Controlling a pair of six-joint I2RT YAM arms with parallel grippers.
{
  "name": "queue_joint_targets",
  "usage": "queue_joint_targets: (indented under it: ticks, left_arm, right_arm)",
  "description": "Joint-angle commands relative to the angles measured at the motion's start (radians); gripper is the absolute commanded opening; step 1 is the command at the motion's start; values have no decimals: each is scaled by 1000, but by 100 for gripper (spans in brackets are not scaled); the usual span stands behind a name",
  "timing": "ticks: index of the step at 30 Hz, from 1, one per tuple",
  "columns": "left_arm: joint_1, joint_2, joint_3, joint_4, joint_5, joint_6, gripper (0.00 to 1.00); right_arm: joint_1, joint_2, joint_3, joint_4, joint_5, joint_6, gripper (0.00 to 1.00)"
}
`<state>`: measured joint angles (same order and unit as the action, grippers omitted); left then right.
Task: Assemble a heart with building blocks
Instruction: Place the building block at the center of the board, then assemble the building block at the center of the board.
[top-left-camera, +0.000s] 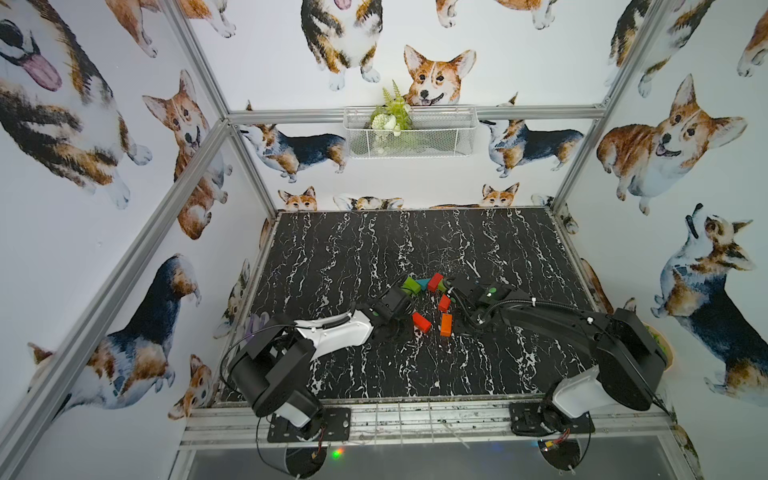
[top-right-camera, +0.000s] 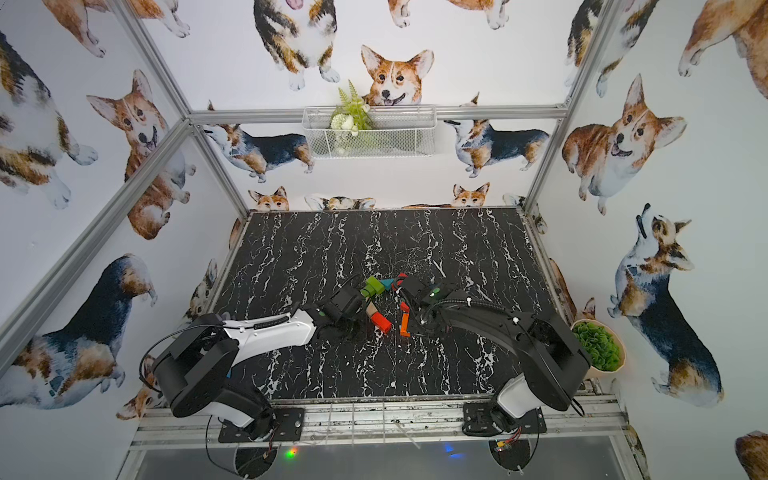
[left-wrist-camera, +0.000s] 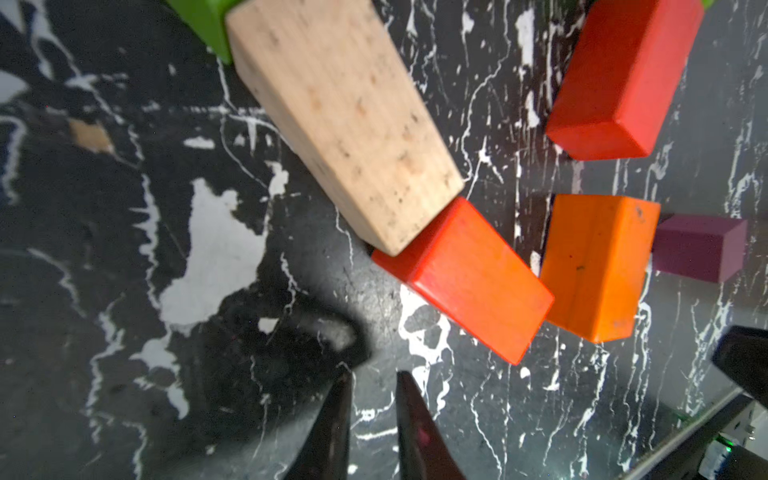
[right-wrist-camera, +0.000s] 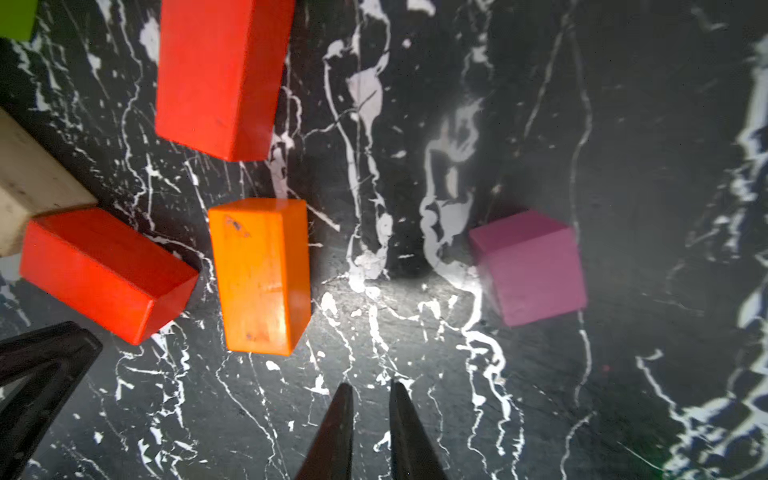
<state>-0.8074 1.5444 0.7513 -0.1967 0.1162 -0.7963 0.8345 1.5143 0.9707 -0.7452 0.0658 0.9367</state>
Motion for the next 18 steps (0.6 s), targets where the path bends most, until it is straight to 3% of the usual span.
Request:
queue_joint_targets:
  ticks: [1, 18]
  left_arm:
    - [-1, -18, 1, -5, -27, -18, 24]
    - [-1, -64, -24, -35, -28, -11, 24]
  right_arm:
    - [-16, 80, 28, 73, -54, -58, 18]
    - [-18, 236, 123, 75, -28, -93, 17]
